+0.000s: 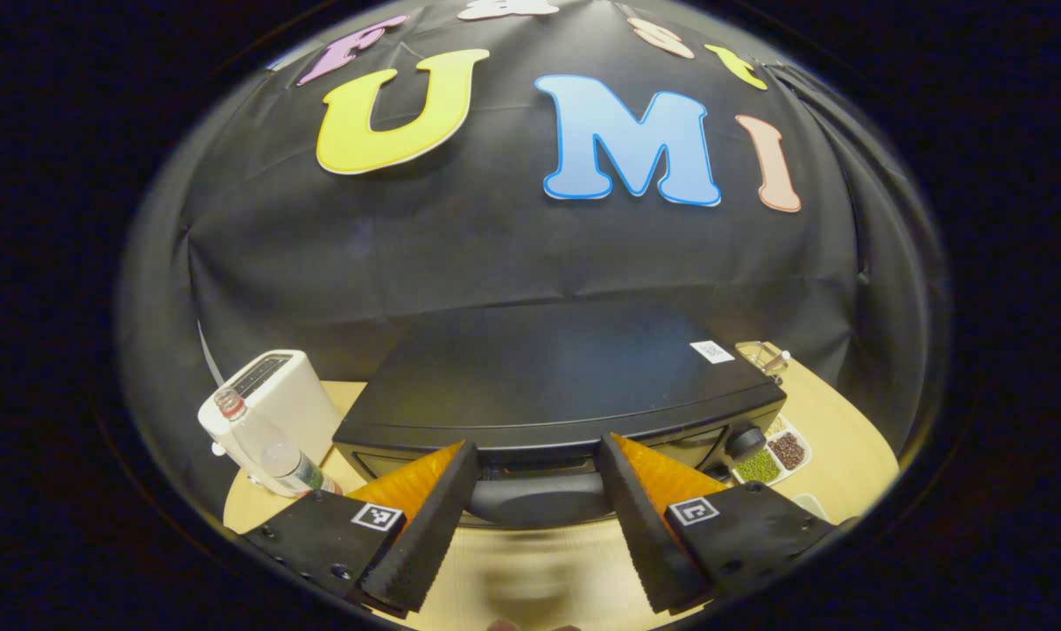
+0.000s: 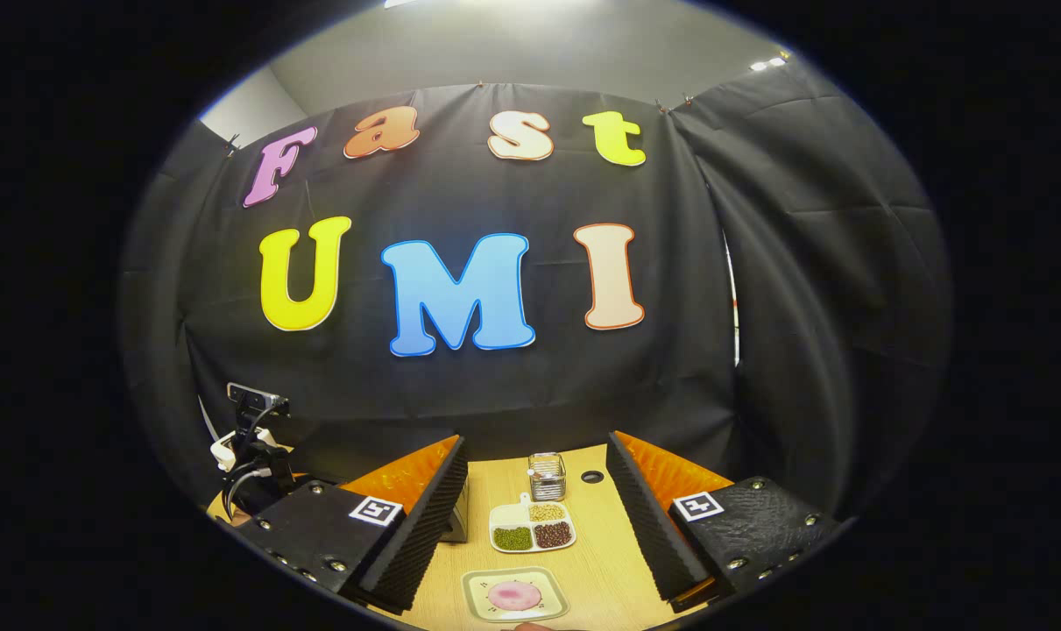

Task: Open the electric oven with the left hand, put the food in, and close the electric oven.

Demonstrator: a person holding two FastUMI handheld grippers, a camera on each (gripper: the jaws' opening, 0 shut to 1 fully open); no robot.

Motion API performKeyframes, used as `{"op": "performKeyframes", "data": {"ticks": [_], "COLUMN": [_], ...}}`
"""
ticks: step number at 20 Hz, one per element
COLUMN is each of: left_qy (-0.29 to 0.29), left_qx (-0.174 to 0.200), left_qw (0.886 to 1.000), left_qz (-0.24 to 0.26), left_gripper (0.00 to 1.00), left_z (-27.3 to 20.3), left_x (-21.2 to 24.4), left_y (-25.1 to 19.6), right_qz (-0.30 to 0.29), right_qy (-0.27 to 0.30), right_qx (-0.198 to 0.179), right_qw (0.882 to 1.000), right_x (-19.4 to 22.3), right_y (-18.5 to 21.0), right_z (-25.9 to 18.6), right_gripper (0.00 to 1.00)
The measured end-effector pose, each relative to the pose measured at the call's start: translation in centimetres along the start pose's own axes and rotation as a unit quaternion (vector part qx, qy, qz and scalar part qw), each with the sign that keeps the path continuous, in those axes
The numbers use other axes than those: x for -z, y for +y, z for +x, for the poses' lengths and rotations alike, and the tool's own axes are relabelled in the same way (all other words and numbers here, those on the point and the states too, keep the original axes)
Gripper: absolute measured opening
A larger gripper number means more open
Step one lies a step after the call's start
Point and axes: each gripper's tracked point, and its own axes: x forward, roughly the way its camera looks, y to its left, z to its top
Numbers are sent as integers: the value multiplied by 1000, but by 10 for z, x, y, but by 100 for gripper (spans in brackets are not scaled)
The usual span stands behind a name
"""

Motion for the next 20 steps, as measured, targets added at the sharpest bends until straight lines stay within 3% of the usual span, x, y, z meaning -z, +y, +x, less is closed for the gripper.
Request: {"op": "performKeyframes", "data": {"ticks": [5, 7, 8, 11, 14, 20], "left_qy": [8, 10, 13, 19, 32, 44], "left_qx": [1, 2, 2, 7, 10, 9], "left_qw": [1000, 1000, 1000, 999, 999, 999], "left_qz": [-14, -23, -25, -29, -43, -28], "left_gripper": [99, 99, 91, 91, 99, 91], "left_z": [-4, -14, -20, -34, -46, -59], "left_x": [7, 13, 17, 30, 47, 66], "left_y": [-1, -1, -1, -3, -3, -5], "right_qz": [-2, -4, -5, -6, -9, -13], "right_qy": [-3, -4, -4, -3, -4, -3], "right_qx": [-12, -16, -17, -22, -29, -34], "right_qw": [1000, 1000, 1000, 1000, 1000, 999], "right_x": [-2, -3, -2, -3, -3, -1], "right_y": [6, 7, 7, 8, 10, 12], "right_z": [-3, -5, -7, -10, -16, -26], "right_gripper": [97, 97, 97, 97, 97, 97]}}
